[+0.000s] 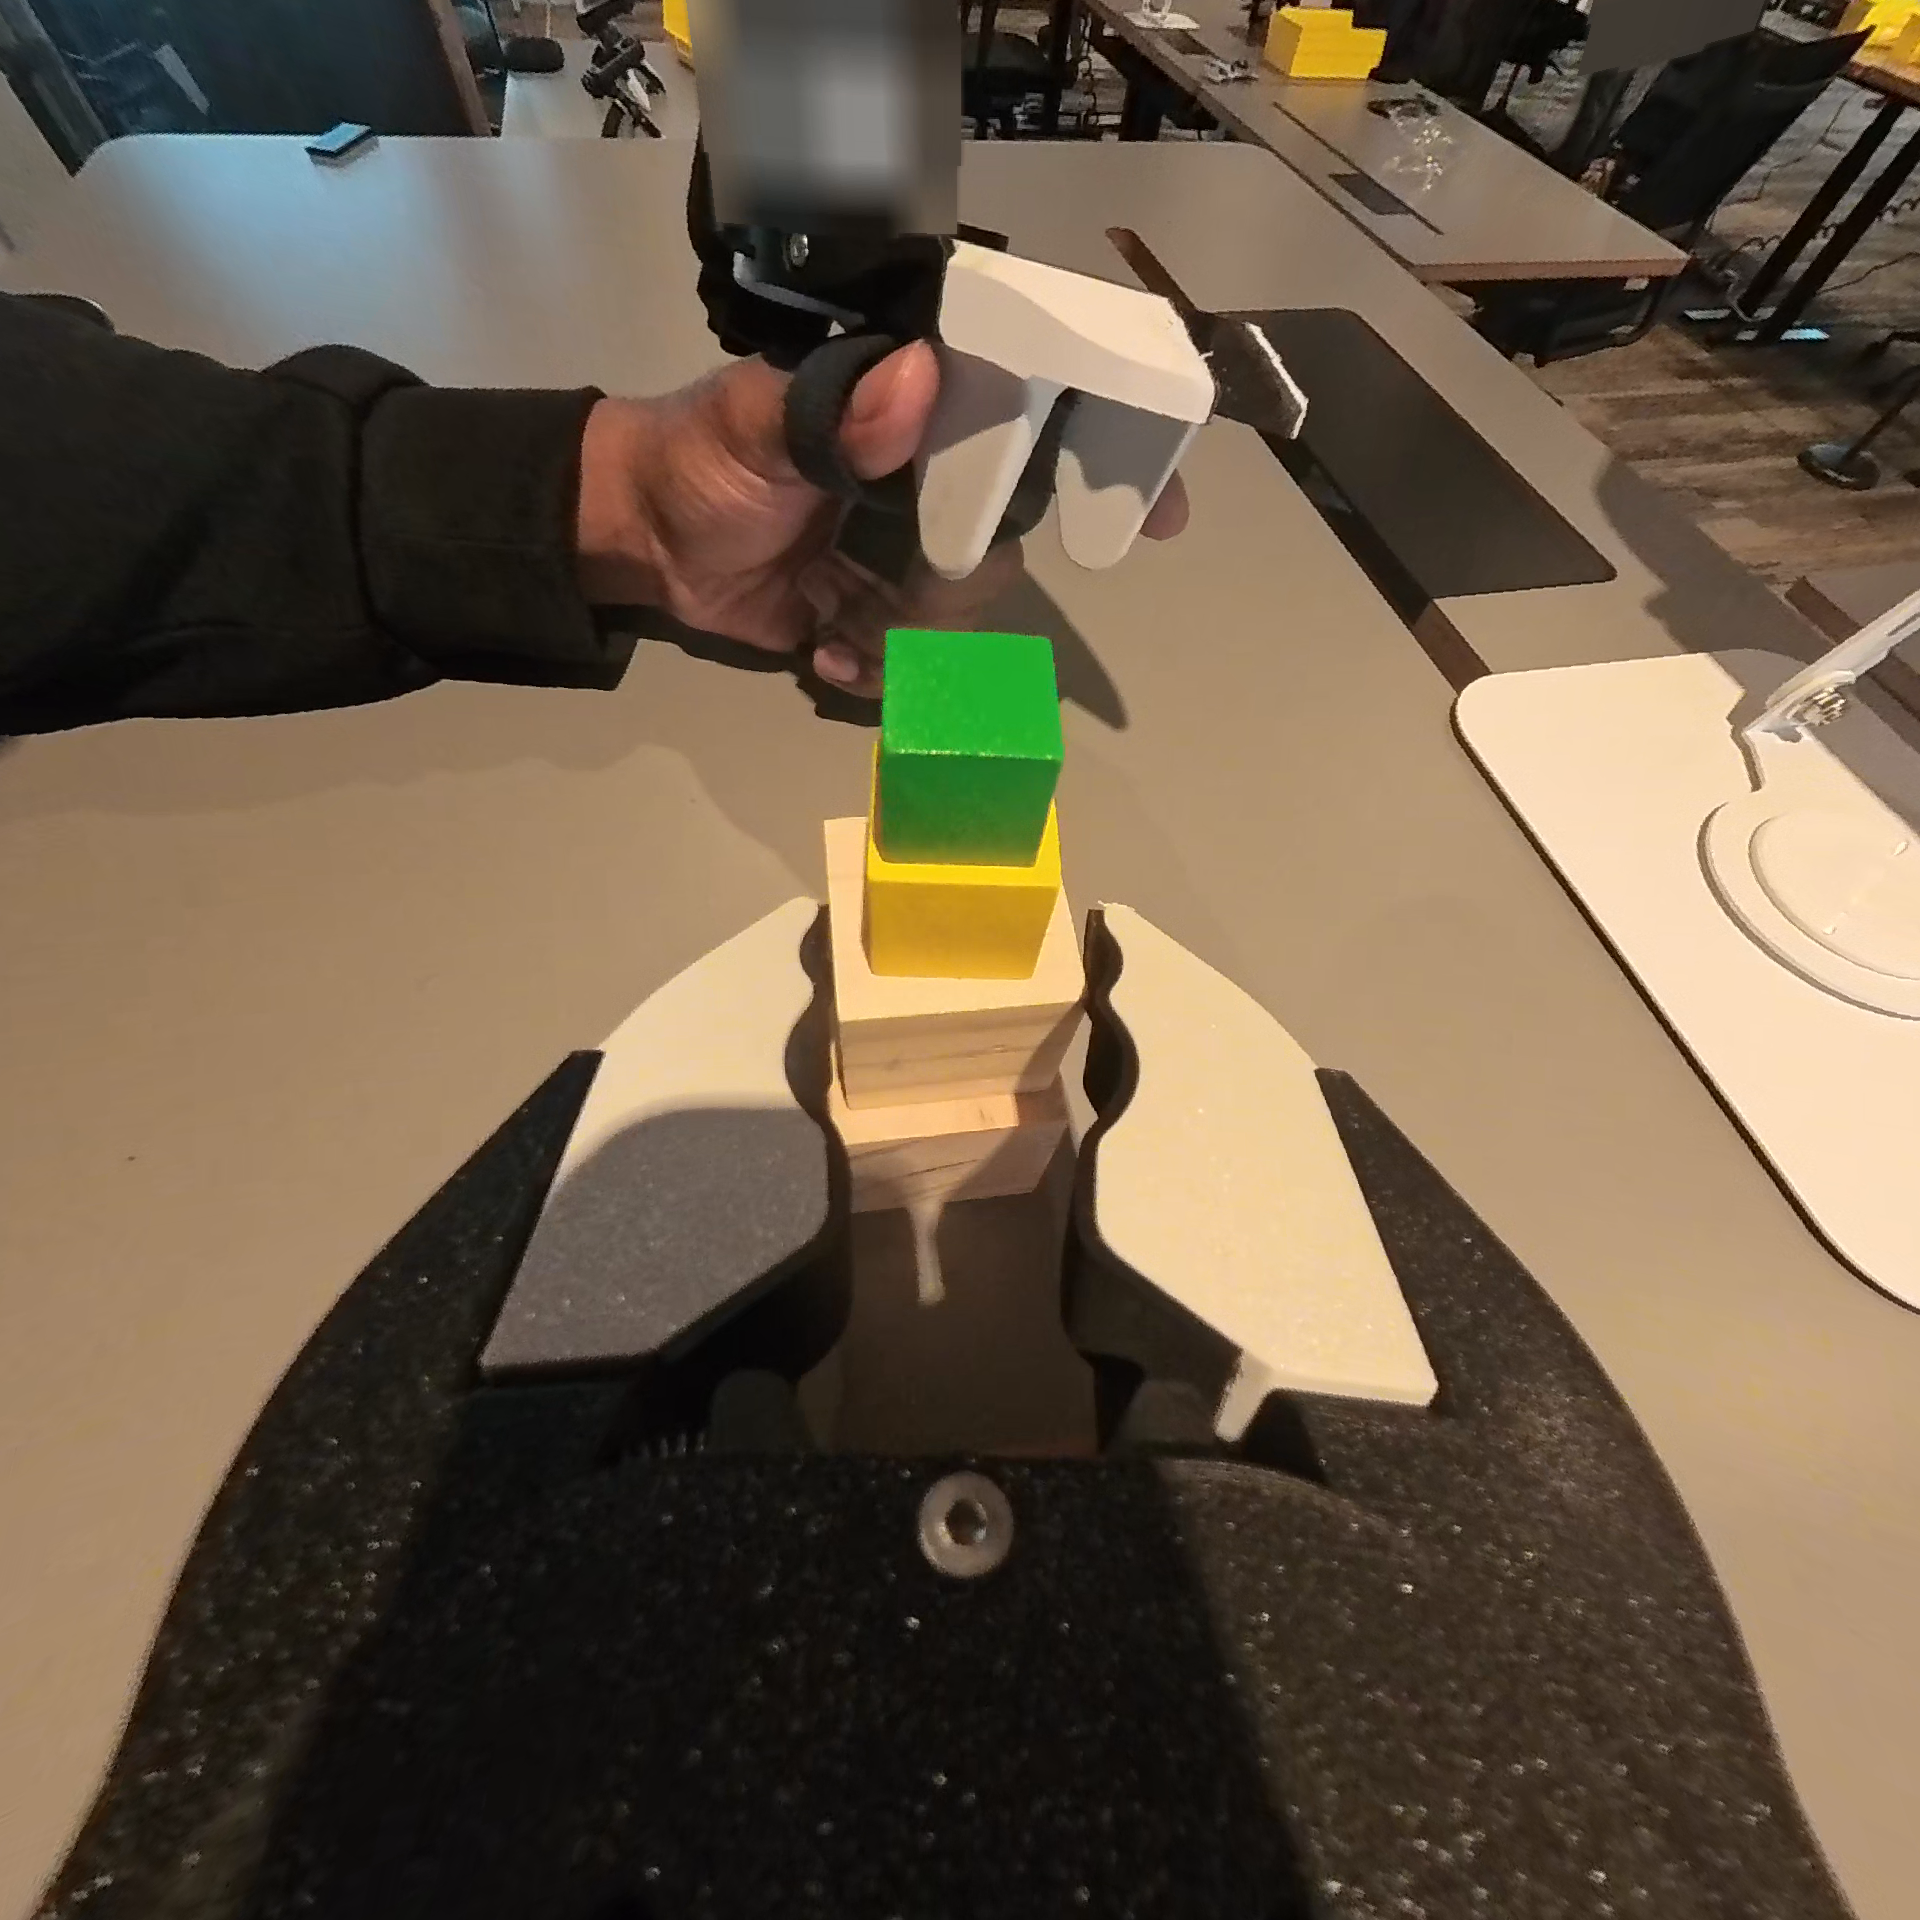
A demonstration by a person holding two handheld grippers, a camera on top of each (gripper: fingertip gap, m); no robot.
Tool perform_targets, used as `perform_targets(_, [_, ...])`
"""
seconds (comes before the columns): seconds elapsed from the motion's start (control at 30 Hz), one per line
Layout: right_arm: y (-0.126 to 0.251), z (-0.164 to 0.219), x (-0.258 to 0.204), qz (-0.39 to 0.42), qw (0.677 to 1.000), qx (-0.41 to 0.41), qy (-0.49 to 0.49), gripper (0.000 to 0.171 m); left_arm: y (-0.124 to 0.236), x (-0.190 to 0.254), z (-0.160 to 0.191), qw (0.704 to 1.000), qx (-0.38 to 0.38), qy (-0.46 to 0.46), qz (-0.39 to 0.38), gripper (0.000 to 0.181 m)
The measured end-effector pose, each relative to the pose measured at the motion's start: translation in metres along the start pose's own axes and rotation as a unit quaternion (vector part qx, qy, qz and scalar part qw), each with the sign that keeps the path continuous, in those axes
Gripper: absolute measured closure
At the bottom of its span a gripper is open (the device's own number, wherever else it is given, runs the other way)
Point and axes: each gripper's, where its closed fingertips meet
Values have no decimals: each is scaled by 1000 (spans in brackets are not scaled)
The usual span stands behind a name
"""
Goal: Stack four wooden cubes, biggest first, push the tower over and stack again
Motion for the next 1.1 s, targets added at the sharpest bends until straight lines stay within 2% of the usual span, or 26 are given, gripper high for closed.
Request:
perform_targets(0.37, [0,0,-2,-9,1000,3,-5,123,0,0,0,1000,-1,1,0,152])
perform_targets(0.67, [4,13,-9,-62,998,-13,5,90,-1,0,1,1000,-2,1,0,152])
perform_targets(0.8, [18,26,-9,-104,994,11,22,91,0,0,0,1000,-1,0,-1,152])
perform_targets(0.87, [28,26,-9,-128,990,47,24,99,0,0,0,1000,-1,-2,-4,152])
perform_targets(0.93, [31,31,4,-111,992,62,13,106,0,-1,0,1000,0,-4,-8,152])
perform_targets(1.03, [38,22,24,-82,990,112,-23,145,1,0,-1,1000,5,-15,-17,158])
perform_targets(1.1, [47,15,35,-61,985,155,-35,170,2,2,-2,999,11,-27,-19,168])
Point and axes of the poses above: each gripper's, where its closed fingertips meet, y back along the fingers, z out of its underside, x = y × z across the jaws, and after that the axes turned 8 degrees about -x, right-handed
